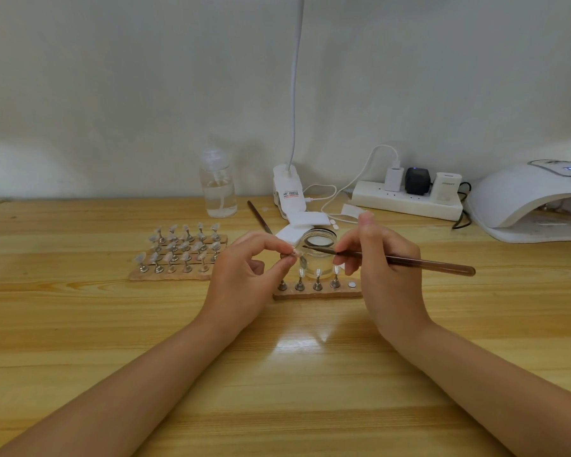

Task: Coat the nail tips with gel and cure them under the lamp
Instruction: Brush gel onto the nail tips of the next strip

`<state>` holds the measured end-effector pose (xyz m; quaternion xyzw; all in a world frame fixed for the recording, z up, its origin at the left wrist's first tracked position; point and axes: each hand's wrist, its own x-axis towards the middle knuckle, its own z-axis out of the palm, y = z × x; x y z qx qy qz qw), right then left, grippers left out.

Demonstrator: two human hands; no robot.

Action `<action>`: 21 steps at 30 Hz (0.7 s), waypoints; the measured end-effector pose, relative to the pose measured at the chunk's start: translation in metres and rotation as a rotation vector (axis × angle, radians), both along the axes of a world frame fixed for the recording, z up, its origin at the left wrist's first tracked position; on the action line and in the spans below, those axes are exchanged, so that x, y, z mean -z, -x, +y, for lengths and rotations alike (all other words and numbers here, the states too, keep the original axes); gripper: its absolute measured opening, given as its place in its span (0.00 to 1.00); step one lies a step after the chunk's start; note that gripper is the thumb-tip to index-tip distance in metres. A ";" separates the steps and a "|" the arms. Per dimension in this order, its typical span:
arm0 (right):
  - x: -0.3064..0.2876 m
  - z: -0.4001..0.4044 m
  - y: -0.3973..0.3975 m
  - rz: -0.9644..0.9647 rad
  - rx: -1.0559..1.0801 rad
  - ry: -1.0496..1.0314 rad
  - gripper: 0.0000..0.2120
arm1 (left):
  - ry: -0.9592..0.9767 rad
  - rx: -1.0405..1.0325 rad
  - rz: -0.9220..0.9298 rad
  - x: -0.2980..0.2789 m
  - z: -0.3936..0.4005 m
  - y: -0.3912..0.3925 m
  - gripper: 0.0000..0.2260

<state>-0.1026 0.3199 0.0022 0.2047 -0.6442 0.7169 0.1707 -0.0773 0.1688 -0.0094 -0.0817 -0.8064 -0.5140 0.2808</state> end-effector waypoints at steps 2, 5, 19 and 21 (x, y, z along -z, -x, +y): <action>0.001 -0.001 0.000 -0.013 -0.008 -0.012 0.20 | -0.010 -0.003 -0.003 0.000 0.001 0.000 0.06; 0.002 -0.002 -0.001 -0.012 -0.019 -0.028 0.21 | -0.012 -0.004 -0.005 -0.001 0.001 0.001 0.07; 0.002 0.000 -0.001 -0.005 0.002 0.016 0.22 | 0.003 -0.004 -0.004 -0.001 0.001 0.001 0.08; 0.002 -0.001 -0.001 -0.034 -0.002 0.007 0.22 | 0.007 -0.006 -0.002 -0.001 0.001 0.000 0.09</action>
